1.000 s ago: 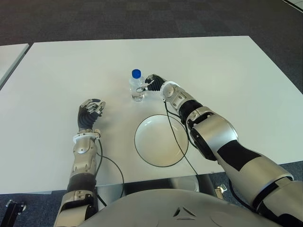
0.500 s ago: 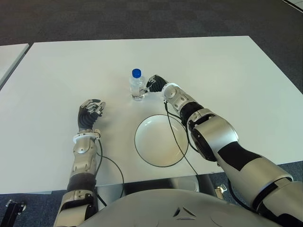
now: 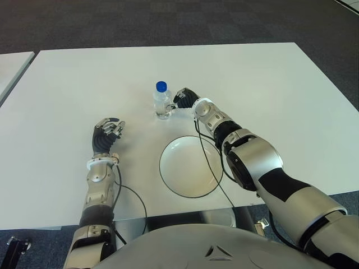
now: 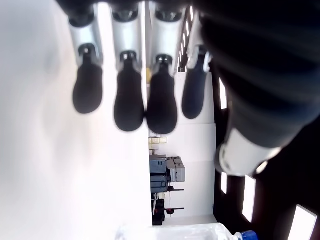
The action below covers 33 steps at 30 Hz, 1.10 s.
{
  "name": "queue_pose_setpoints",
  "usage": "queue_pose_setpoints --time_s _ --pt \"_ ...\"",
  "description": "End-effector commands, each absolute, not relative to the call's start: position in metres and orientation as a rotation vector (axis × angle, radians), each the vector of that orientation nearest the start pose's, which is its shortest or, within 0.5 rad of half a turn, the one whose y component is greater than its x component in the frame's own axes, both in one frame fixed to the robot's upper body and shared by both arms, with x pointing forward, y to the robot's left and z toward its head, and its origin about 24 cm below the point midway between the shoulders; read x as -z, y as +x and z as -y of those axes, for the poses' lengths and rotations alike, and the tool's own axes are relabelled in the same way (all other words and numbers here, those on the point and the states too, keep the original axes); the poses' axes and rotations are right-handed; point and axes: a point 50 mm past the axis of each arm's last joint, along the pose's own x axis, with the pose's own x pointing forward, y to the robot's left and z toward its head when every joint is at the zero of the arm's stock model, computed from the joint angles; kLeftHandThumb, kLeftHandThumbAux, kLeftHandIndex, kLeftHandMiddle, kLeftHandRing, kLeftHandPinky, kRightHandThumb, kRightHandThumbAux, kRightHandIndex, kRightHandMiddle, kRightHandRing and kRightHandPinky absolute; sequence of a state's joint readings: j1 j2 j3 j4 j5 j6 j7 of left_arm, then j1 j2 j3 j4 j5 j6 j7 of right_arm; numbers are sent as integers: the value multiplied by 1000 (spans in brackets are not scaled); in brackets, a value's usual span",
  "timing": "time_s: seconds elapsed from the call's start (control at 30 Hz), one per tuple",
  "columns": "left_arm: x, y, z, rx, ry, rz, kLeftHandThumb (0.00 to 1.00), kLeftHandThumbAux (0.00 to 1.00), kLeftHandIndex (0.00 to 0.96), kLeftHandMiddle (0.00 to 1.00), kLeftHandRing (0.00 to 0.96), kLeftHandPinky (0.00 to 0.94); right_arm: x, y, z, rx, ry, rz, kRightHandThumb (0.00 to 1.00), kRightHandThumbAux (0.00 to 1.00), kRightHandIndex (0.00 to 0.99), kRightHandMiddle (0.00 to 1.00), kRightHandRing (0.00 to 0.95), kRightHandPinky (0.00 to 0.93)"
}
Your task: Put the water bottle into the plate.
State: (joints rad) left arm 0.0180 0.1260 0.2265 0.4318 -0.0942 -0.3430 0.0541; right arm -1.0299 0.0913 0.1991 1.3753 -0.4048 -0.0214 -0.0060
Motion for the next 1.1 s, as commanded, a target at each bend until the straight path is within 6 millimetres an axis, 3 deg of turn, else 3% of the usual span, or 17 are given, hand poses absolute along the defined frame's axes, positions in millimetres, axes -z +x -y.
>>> queue_pose_setpoints --time_s 0.03,0.3,0.57,0.63,0.7,0.77,0.8,0.83,0.9,1.1 --pt "19 225 -241 -327 37 -83 710 709 437 708 685 659 -34 356 11 -504 -622 -310 707 712 429 511 535 587" --pt "19 225 -241 -327 28 -74 710 709 438 709 686 662 -35 356 11 -486 -595 -307 708 711 431 593 647 708" --pt "19 226 -241 -323 30 -63 709 709 437 708 685 668 -39 358 8 -474 -569 -294 709 710 432 683 724 759" --pt "19 226 -241 -323 32 -64 709 710 437 709 685 667 -41 358 6 -476 -551 -289 707 710 430 610 640 674" --pt "19 226 -241 -322 34 -65 709 710 437 709 684 665 -43 358 4 -479 -532 -289 704 710 426 467 470 515" --pt "20 226 -241 -322 35 -68 708 710 437 709 684 663 -44 358 2 -480 -507 -292 626 627 319 385 388 415" --pt "20 226 -241 -322 35 -70 708 710 437 708 683 662 -45 358 1 -481 -495 -294 585 586 224 292 298 330" --pt "20 226 -242 -321 35 -70 708 710 437 708 683 661 -46 358 -1 -479 -477 -297 571 572 190 259 265 299" --pt "20 226 -242 -319 34 -70 708 710 437 708 683 660 -50 358 -6 -473 -448 -300 530 516 77 105 114 176" --pt "20 227 -242 -313 33 -65 709 710 437 707 684 659 -56 357 -17 -441 -400 -329 513 396 8 11 12 25"
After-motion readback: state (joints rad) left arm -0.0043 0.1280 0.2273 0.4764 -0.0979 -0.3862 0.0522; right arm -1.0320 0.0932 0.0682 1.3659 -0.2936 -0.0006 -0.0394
